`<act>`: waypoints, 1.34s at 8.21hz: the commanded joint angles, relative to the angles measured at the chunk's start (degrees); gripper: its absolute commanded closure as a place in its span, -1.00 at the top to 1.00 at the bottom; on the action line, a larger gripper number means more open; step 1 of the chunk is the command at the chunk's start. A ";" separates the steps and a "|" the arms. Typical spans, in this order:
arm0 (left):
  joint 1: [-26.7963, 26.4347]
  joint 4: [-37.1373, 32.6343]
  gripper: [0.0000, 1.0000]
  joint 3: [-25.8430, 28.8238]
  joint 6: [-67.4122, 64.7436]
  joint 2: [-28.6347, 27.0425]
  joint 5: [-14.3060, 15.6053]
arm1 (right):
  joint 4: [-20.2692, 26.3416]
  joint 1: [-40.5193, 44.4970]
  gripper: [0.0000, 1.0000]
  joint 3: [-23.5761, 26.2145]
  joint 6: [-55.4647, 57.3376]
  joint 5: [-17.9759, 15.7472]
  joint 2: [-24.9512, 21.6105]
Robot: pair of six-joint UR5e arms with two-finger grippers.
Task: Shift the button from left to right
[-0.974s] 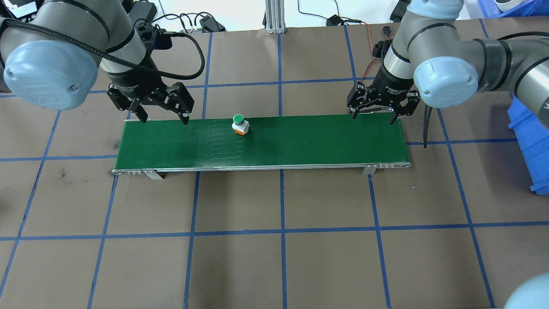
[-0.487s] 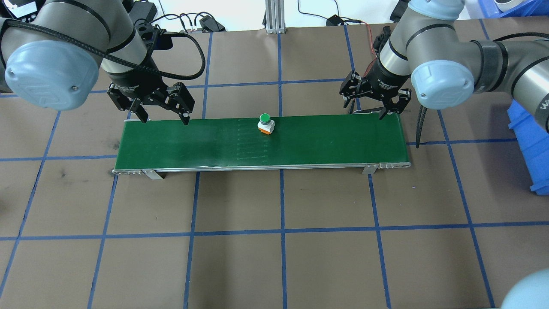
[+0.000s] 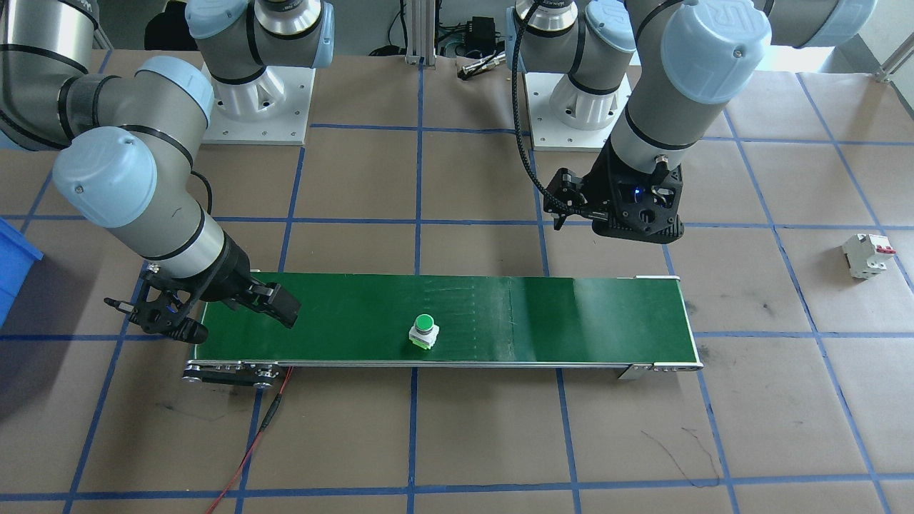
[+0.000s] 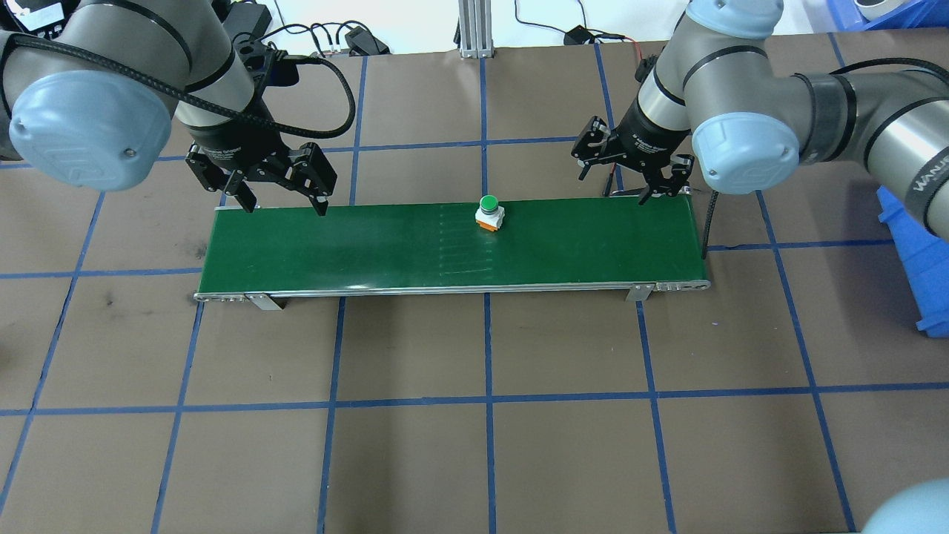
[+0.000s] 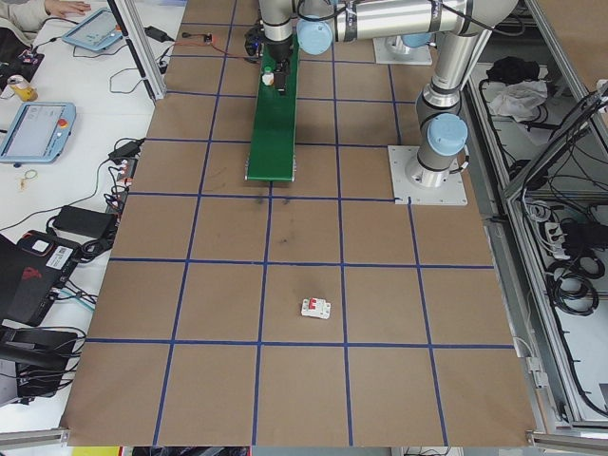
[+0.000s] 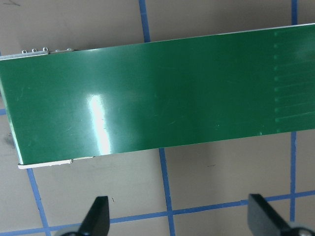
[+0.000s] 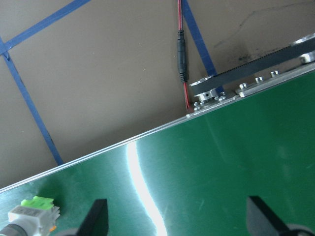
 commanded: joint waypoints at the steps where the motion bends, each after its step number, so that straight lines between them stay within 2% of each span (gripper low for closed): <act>1: -0.01 0.13 1.00 0.03 0.07 0.05 0.05 | -2.21 3.96 1.00 0.00 5.21 -0.06 0.73; 2: -0.01 0.05 1.00 -0.05 0.07 0.05 0.05 | -2.21 4.32 1.00 0.00 6.01 -0.06 0.91; 4: -0.01 0.22 1.00 0.03 0.07 -0.04 0.05 | -6.59 5.64 1.00 -0.17 9.34 0.03 2.75; 9: -0.01 0.40 1.00 0.03 0.16 -0.13 0.05 | -7.31 5.65 0.98 -0.88 7.35 -1.02 6.79; 10: -0.01 0.49 1.00 0.03 0.16 -0.13 0.05 | -6.96 5.56 0.74 -0.10 3.51 -2.85 6.89; 11: -0.01 0.49 1.00 0.03 0.16 -0.22 0.05 | -2.61 5.47 0.39 -0.17 0.07 -7.92 6.63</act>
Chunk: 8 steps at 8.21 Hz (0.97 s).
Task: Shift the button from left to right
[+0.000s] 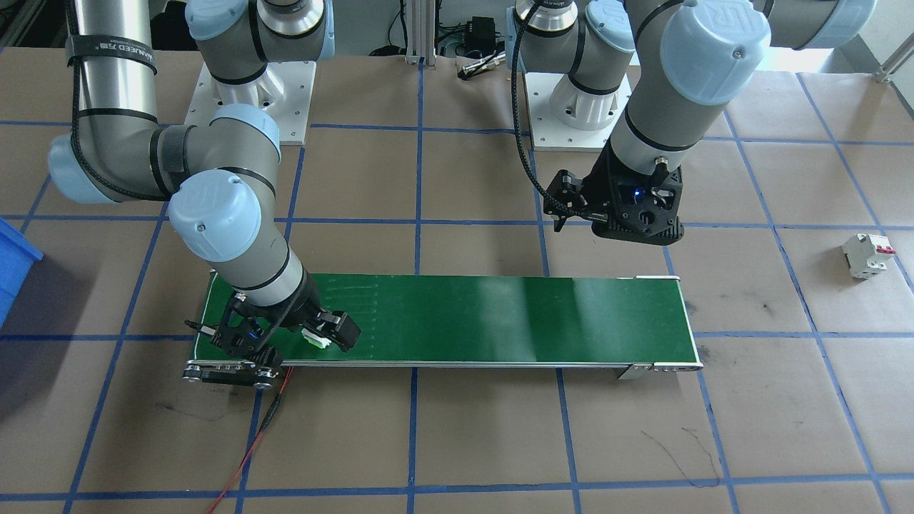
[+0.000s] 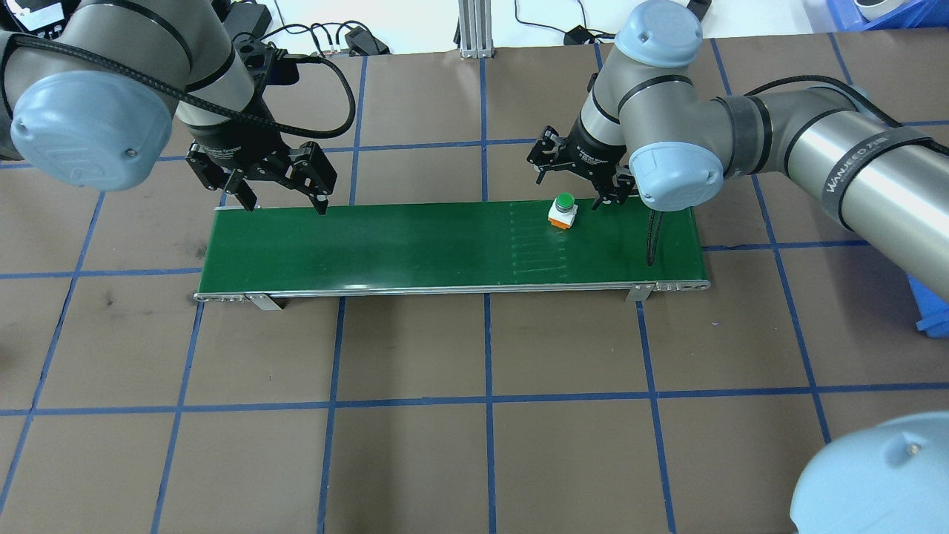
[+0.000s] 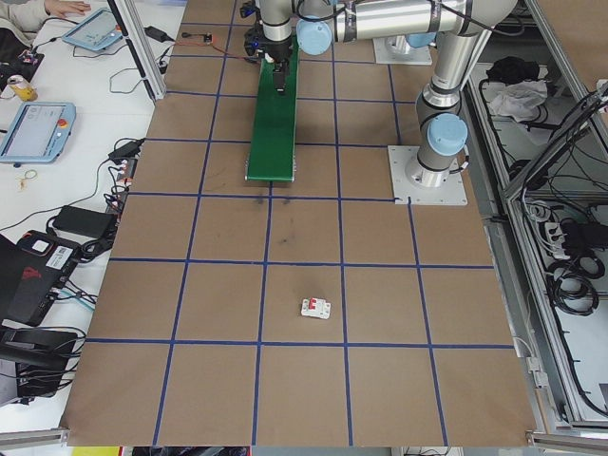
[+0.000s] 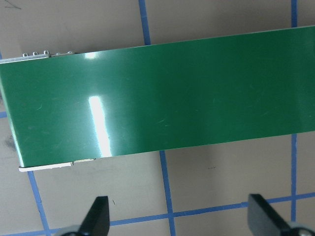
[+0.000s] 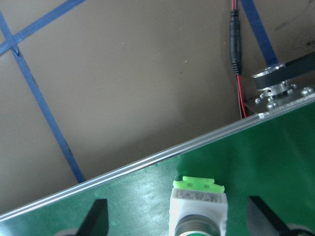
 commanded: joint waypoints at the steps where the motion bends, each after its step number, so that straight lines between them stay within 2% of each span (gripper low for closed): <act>1: 0.00 0.05 1.00 0.09 0.00 -0.08 0.00 | 6.29 -0.47 -0.21 0.18 -8.74 -8.81 -0.11; 2: 0.00 0.05 1.00 0.09 0.00 -0.08 0.00 | 6.39 -0.82 -0.59 0.18 -9.03 -9.44 -0.20; 3: 0.00 0.05 1.00 0.09 0.00 -0.08 0.00 | 6.57 -1.70 -0.87 0.00 -9.47 -9.62 -0.37; 4: 0.00 0.05 1.00 0.00 0.00 -0.08 0.00 | 6.92 -3.18 -0.96 -0.52 -9.74 -9.89 -1.07; 5: 0.00 0.05 1.00 0.09 0.00 -0.08 0.00 | 7.62 -4.94 -0.97 -1.14 -12.18 -10.76 -2.21; 7: 0.00 0.14 1.00 0.00 0.00 -0.08 0.00 | 12.52 -11.16 -0.97 -2.46 -24.53 -11.56 -6.25; 8: 0.00 0.14 1.00 0.00 0.00 -0.08 0.00 | 13.24 -14.59 -0.97 -2.55 -31.55 -11.56 -7.66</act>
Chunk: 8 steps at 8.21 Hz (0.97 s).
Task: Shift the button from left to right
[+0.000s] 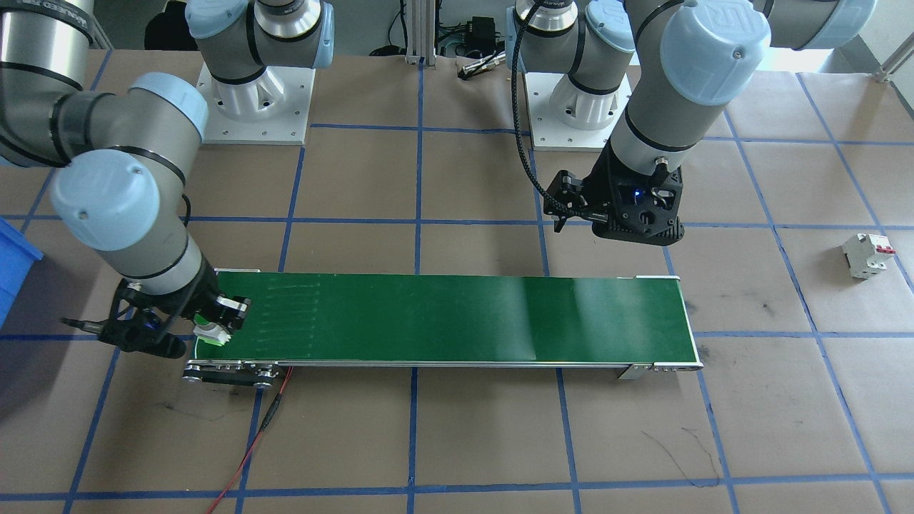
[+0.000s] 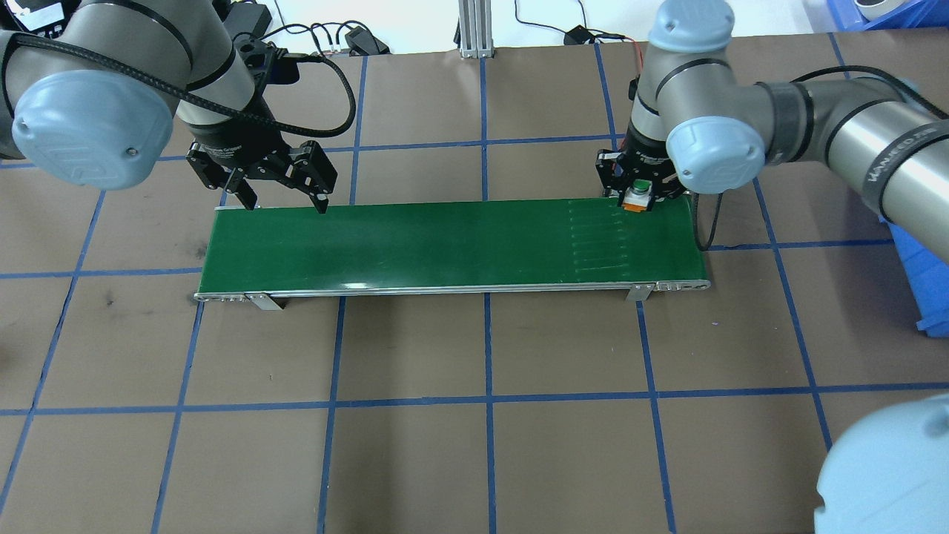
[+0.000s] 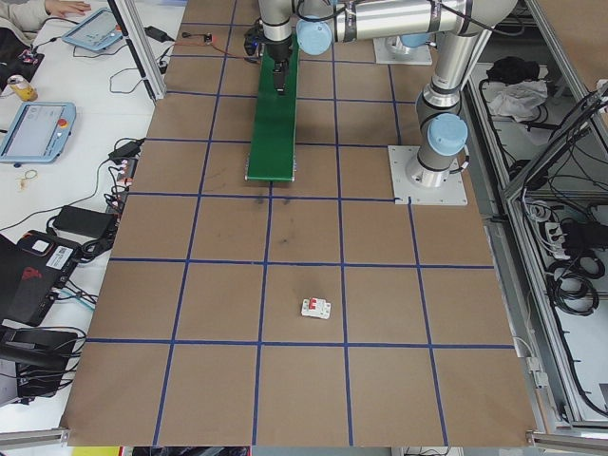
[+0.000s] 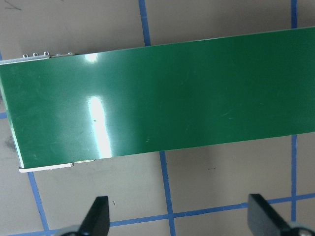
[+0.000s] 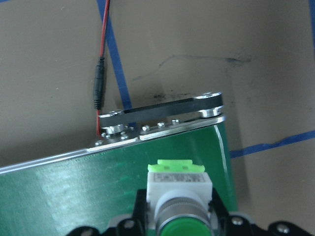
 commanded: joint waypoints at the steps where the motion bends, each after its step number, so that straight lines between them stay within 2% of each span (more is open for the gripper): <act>1: 0.00 0.02 1.00 -0.05 0.00 -0.09 0.00 | 3.63 -9.58 -0.95 -0.68 -18.72 -0.43 -4.38; 2: 0.00 0.02 1.00 -0.05 0.00 -0.09 0.00 | 5.03 -13.10 -0.95 -0.77 -24.88 -0.52 -5.79; 4: 0.00 0.02 1.00 -0.05 0.00 -0.09 0.00 | 5.75 -22.05 -1.00 -0.77 -40.60 -3.76 -8.17; 6: 0.00 0.02 1.00 -0.05 0.00 0.00 0.00 | 4.88 -32.51 -1.00 -0.77 -56.78 -3.07 -8.18; 8: 0.00 0.02 1.00 -0.05 0.00 -0.09 -0.09 | -2.38 -39.38 -1.00 -0.86 -70.50 -2.90 -4.86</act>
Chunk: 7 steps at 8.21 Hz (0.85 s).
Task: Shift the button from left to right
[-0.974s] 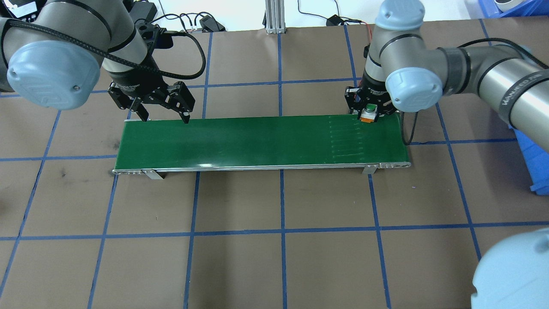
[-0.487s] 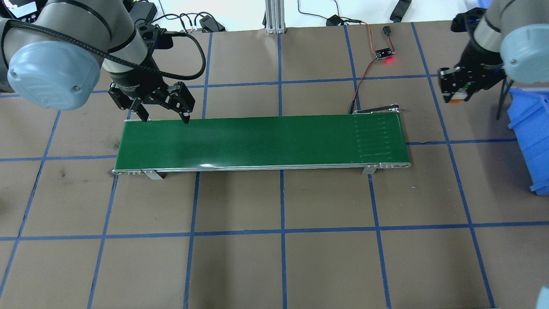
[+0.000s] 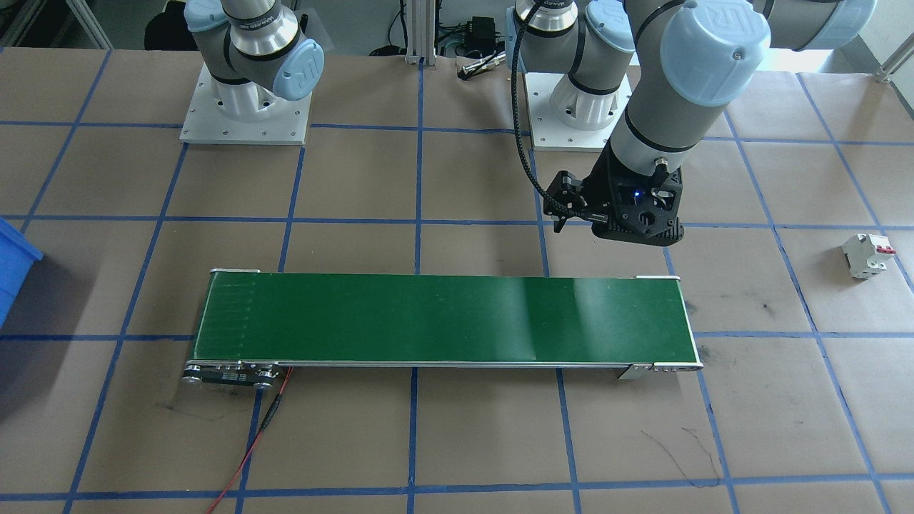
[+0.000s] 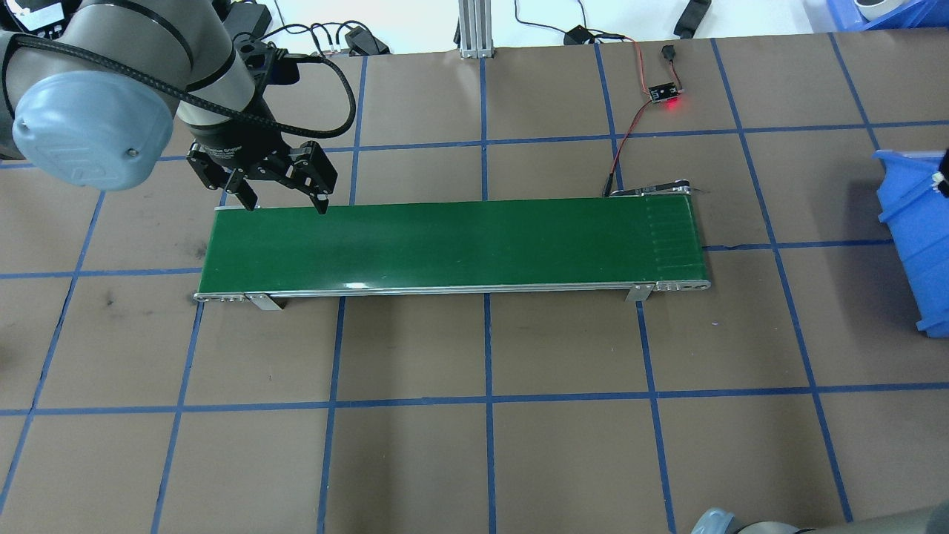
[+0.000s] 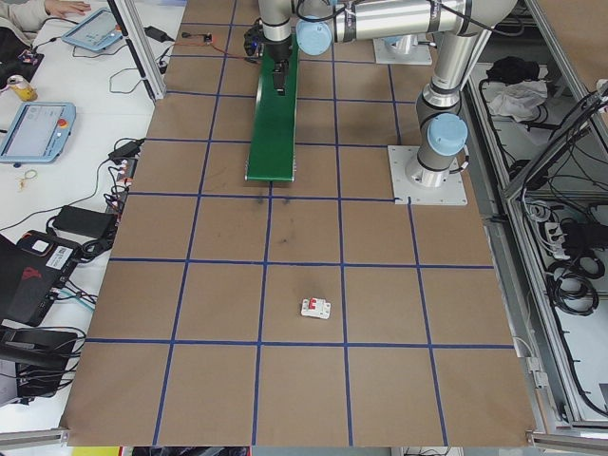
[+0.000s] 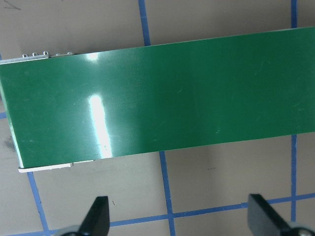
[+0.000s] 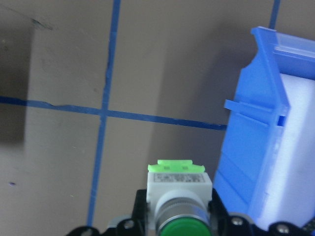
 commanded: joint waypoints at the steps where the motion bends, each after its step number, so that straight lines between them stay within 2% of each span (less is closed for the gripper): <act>1: 0.00 0.00 1.00 -0.09 0.00 0.10 0.04 | -11.26 -10.84 -1.00 -0.05 -19.27 1.95 6.74; 2: 0.00 0.09 1.00 0.00 0.00 0.01 -0.05 | -14.71 -13.06 -0.99 -0.05 -24.12 5.19 10.08; 3: 0.00 0.09 1.00 0.00 0.00 0.01 -0.05 | -15.00 -13.77 -0.97 -0.05 -24.78 5.31 11.42; 5: 0.00 0.09 1.00 0.00 -0.09 0.01 -0.05 | -15.09 -13.78 -0.81 0.22 -25.66 5.31 14.84; 7: 0.00 0.09 1.00 0.00 -0.09 -0.08 -0.14 | -15.18 -13.78 -0.54 0.30 -28.11 4.53 15.57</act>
